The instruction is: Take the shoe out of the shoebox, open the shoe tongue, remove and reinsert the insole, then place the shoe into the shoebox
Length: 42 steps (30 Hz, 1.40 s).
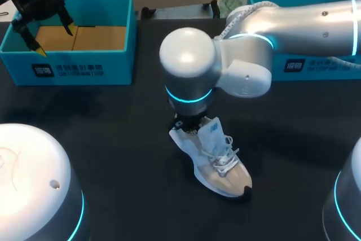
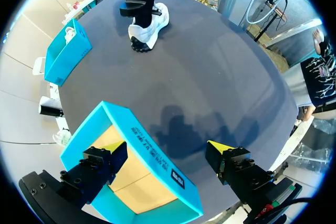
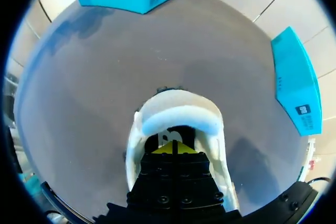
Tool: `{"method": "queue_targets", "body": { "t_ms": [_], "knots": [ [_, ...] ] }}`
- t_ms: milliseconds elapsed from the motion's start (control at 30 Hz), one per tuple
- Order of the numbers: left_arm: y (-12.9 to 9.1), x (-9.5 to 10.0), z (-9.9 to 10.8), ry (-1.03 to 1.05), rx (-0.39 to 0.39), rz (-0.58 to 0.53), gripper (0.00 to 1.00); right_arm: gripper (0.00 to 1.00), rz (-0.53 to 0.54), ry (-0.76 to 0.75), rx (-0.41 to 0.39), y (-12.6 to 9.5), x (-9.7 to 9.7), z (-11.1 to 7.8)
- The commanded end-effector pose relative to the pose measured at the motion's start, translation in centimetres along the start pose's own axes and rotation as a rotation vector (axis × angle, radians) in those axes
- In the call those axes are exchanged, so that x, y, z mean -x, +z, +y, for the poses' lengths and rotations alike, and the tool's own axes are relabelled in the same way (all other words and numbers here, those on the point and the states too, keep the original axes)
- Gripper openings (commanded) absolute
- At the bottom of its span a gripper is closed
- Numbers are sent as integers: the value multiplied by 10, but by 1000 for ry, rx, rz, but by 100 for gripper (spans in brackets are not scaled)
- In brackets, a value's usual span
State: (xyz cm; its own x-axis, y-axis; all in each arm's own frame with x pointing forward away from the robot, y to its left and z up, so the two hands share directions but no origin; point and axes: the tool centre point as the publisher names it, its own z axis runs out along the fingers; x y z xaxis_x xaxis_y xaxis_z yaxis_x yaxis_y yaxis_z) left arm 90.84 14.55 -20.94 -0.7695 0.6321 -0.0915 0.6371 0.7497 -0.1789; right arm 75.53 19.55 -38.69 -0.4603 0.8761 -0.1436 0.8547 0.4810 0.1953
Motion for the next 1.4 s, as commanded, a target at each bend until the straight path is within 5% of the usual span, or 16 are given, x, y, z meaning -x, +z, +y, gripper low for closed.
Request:
{"method": "queue_targets", "body": {
  "t_ms": [33, 267, 667, 1000, 1400],
  "knots": [
    [0, 0, 0, 0, 2, 2, 100, 0, 88, -14, -41, 21, 5, 7],
    [0, 0, 0, 0, 2, 2, 100, 0, 159, -12, -108, 43, 3, -3],
    [0, 0, 0, 0, 2, 2, 100, 0, 131, -52, -120, -20, 1, -15],
    [0, 0, 0, 0, 2, 2, 100, 0, 158, -113, -197, -27, 23, -37],
    [0, 0, 0, 0, 2, 2, 100, 43, 183, -181, -240, -38, 20, -43]
  ]
}}
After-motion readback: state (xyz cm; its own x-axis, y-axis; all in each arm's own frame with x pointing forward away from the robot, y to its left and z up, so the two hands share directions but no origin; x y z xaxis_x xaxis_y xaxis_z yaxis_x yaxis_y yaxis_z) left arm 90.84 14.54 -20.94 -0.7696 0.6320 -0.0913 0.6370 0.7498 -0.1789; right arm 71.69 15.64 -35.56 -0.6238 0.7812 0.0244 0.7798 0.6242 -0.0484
